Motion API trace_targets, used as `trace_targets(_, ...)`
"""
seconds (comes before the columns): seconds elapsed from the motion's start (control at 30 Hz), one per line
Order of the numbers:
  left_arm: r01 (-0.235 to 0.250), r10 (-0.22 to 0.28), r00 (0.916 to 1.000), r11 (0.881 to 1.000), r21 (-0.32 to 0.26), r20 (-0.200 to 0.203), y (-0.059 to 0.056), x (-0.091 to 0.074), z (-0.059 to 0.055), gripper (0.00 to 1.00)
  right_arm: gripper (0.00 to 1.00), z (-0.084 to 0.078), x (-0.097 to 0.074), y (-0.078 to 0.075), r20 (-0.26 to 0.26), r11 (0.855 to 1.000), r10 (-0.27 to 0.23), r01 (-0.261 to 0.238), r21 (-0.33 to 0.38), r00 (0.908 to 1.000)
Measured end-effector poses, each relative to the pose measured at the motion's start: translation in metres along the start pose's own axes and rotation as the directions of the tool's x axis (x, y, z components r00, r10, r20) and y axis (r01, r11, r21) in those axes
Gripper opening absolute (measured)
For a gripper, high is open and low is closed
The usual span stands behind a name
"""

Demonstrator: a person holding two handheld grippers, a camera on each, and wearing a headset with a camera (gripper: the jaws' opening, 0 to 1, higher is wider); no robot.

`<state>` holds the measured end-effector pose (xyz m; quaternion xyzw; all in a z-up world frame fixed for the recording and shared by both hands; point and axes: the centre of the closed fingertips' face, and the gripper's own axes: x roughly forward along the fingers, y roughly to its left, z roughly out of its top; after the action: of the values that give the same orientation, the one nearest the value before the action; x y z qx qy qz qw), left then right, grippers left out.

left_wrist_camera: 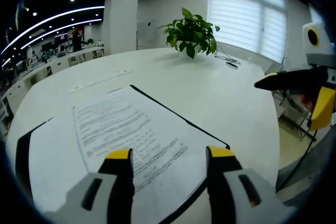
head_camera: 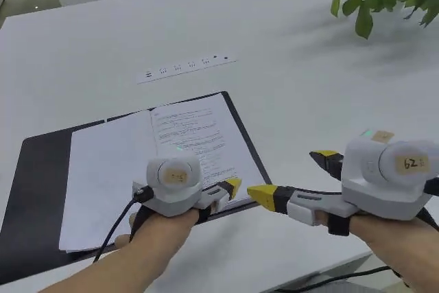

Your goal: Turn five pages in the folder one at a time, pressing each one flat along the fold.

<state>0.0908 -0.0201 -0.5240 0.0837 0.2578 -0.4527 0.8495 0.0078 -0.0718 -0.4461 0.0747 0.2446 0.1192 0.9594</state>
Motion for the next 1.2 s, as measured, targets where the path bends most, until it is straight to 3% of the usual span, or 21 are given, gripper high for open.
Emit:
trace_targets(0.3,-0.089,0.09,0.9954,0.996,0.026,-0.033,0.009,0.013,-0.022,0.56,0.81,-0.007,0.007,-0.003,-0.019,1.0,0.012,-0.011,0.024,0.9998)
trace_targets(0.33,-0.094,0.095,0.9955,0.995,0.029,-0.007,0.009,0.014,-0.019,0.56,0.81,-0.008,0.007,-0.003,-0.02,1.0,0.014,-0.013,0.025,0.9997)
trace_targets(0.47,-0.108,0.108,0.9939,0.994,0.018,0.023,0.01,0.012,-0.02,0.55,0.8,-0.01,0.008,-0.006,-0.026,0.999,0.015,-0.014,0.029,0.9995)
trace_targets(0.83,-0.108,0.107,0.9926,0.994,0.006,0.057,0.009,0.012,-0.02,0.52,0.79,-0.016,0.015,-0.007,-0.042,0.998,0.028,-0.026,0.052,0.9987)
trace_targets(1.2,-0.132,0.133,0.9884,0.991,-0.02,0.074,0.017,0.011,-0.02,0.36,0.78,-0.024,0.02,-0.003,-0.062,0.997,0.046,-0.042,0.068,0.997)
